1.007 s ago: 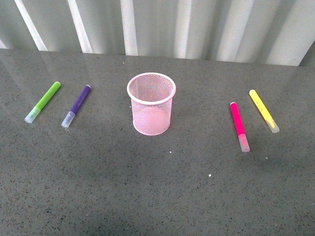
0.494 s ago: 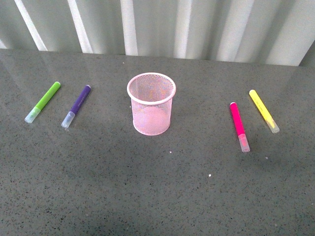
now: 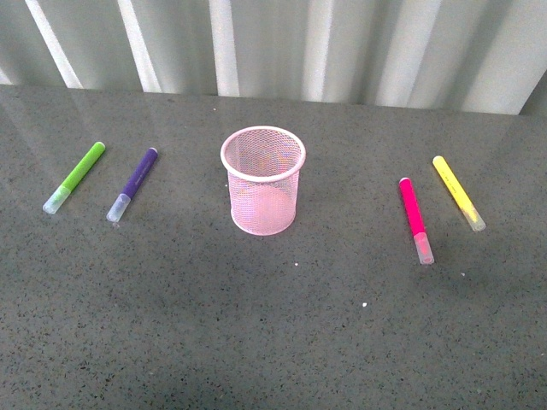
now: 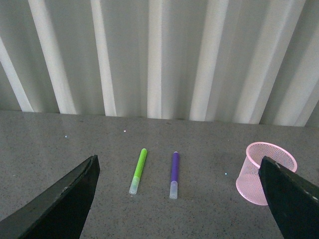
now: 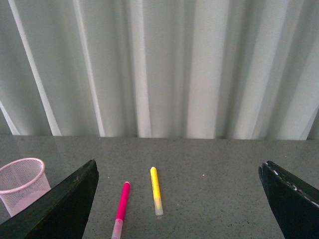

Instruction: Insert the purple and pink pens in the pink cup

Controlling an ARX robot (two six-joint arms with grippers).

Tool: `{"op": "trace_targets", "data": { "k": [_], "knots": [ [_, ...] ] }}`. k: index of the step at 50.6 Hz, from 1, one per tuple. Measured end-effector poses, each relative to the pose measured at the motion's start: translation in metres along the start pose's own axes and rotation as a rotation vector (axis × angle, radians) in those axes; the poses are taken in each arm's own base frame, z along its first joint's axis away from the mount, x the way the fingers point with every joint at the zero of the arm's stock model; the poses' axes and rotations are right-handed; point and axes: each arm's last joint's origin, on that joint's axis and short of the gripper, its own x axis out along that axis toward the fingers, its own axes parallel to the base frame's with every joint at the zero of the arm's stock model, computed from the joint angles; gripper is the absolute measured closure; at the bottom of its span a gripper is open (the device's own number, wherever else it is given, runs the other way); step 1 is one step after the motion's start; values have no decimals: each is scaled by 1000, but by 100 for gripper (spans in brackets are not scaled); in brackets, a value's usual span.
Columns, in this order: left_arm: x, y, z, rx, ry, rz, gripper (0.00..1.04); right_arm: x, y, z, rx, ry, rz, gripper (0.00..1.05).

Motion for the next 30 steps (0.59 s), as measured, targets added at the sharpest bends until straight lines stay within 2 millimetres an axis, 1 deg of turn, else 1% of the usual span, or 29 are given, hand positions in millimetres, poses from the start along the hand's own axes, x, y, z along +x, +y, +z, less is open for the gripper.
{"op": "trace_targets", "data": {
  "k": [3, 5, 6, 8, 9, 10, 13, 17, 18, 20, 21, 23, 24, 25, 26, 27, 28, 29, 30],
  "knots": [
    [0, 0, 0, -4, 9, -9, 7, 0, 0, 0, 0, 0, 0, 7],
    [1, -1, -2, -86, 184, -88, 7, 0, 0, 0, 0, 0, -1, 7],
    [2, -1, 0, -162, 309, -120, 7, 0, 0, 0, 0, 0, 0, 7],
    [7, -1, 1, -248, 472, -103, 7, 0, 0, 0, 0, 0, 3, 7],
    [10, -1, 2, -262, 504, -95, 7, 0, 0, 0, 0, 0, 0, 7],
    [15, -1, 5, -283, 527, -91, 7, 0, 0, 0, 0, 0, -2, 7],
    [25, -2, 13, -285, 525, -95, 7, 0, 0, 0, 0, 0, -1, 7],
    [52, -2, 38, -264, 471, -90, 7, 0, 0, 0, 0, 0, -1, 7],
    [55, -2, 41, -262, 464, -92, 7, 0, 0, 0, 0, 0, 0, 7],
    [72, -3, 56, -239, 432, -102, 7, 0, 0, 0, 0, 0, 0, 7],
    [77, -3, 60, -232, 424, -101, 7, 0, 0, 0, 0, 0, 0, 7],
    [96, -4, 74, -197, 400, -105, 7, 0, 0, 0, 0, 0, 0, 7],
    [101, -4, 77, -185, 399, -110, 7, 0, 0, 0, 0, 0, 0, 7],
    [117, -5, 86, -170, 409, -125, 7, 0, 0, 0, 0, 0, 0, 7],
    [128, -5, 90, -164, 421, -130, 7, 0, 0, 0, 0, 0, -1, 7],
    [145, -5, 95, -155, 443, -124, 7, 0, 0, 0, 0, 0, 0, 7],
    [156, -5, 97, -148, 464, -116, 7, 0, 0, 0, 0, 0, 0, 7],
    [174, -6, 99, -141, 507, -114, 7, 0, 0, 0, 0, 0, 0, 7],
    [186, -6, 100, -142, 540, -112, 7, 0, 0, 0, 0, 0, 0, 7]
  ]
}}
